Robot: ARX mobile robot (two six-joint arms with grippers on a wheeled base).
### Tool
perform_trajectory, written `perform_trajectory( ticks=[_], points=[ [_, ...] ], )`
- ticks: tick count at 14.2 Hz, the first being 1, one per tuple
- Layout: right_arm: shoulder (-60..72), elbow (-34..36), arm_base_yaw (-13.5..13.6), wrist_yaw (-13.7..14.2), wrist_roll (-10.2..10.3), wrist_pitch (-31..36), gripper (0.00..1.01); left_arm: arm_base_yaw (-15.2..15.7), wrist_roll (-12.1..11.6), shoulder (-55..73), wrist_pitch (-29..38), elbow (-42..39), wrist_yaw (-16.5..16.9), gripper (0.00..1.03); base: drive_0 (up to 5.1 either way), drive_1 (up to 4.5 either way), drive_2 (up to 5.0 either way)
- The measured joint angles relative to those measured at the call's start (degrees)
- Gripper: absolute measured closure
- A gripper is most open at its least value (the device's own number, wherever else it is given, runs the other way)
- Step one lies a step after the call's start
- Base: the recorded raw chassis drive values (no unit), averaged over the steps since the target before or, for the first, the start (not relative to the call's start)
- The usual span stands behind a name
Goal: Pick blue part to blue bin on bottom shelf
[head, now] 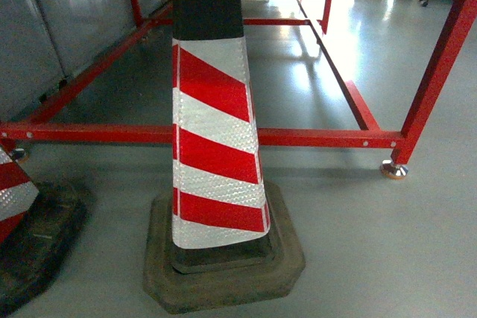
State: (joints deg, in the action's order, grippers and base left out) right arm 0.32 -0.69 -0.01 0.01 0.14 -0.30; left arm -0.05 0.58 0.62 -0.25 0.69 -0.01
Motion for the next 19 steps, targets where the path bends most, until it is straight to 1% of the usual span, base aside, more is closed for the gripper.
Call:
perform_trajectory(
  ticks=[19],
  points=[
    [0.00,0.00,0.00,0.00,0.02,0.00,0.03,0.00,0.00,0.00,0.00,0.00,0.00,0.05,0.0,0.00,0.0]
  ],
)
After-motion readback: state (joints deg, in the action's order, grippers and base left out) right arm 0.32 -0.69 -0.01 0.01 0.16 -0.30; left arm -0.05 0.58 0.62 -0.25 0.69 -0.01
